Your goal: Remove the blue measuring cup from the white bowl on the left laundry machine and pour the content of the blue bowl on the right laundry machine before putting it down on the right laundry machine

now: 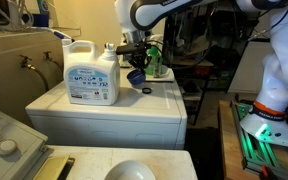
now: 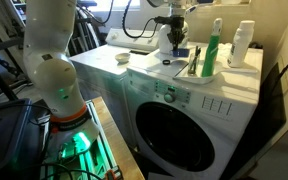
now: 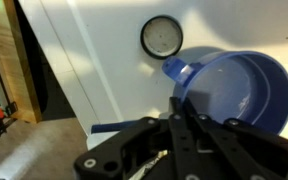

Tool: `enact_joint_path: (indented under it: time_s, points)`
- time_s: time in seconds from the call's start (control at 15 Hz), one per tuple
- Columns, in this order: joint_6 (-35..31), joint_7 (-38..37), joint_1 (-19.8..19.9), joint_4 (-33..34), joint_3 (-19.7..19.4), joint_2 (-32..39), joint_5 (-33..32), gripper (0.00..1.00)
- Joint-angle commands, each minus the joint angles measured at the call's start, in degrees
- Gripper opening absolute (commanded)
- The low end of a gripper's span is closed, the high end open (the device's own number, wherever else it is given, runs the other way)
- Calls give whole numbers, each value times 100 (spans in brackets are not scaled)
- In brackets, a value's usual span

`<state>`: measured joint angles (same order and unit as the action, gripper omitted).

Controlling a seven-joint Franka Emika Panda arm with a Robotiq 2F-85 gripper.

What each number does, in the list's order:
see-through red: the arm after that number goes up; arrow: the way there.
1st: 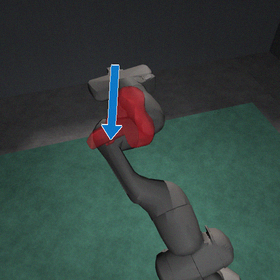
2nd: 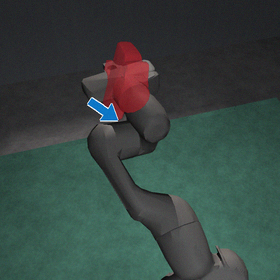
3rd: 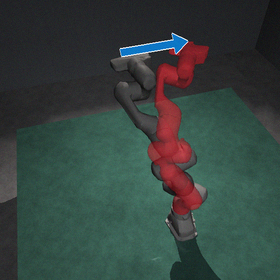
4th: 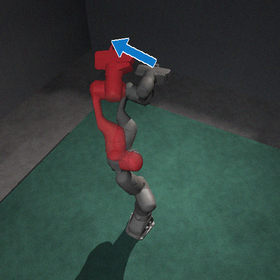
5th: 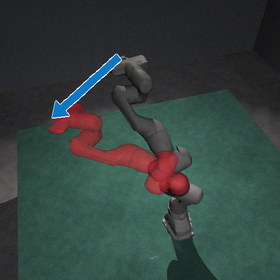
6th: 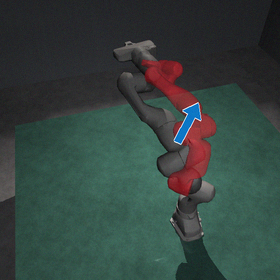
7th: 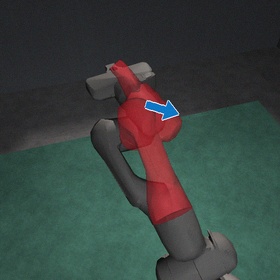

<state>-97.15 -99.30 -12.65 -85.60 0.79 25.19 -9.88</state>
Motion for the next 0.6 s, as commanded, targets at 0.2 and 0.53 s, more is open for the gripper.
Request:
enact_joint_path:
  time_s: [0.2,0.53]
  points:
    - [-578,-394,177,-240,-74,-139,435,59]
    - [-1264,-1475,-121,-815,-187,-964,-296,99]
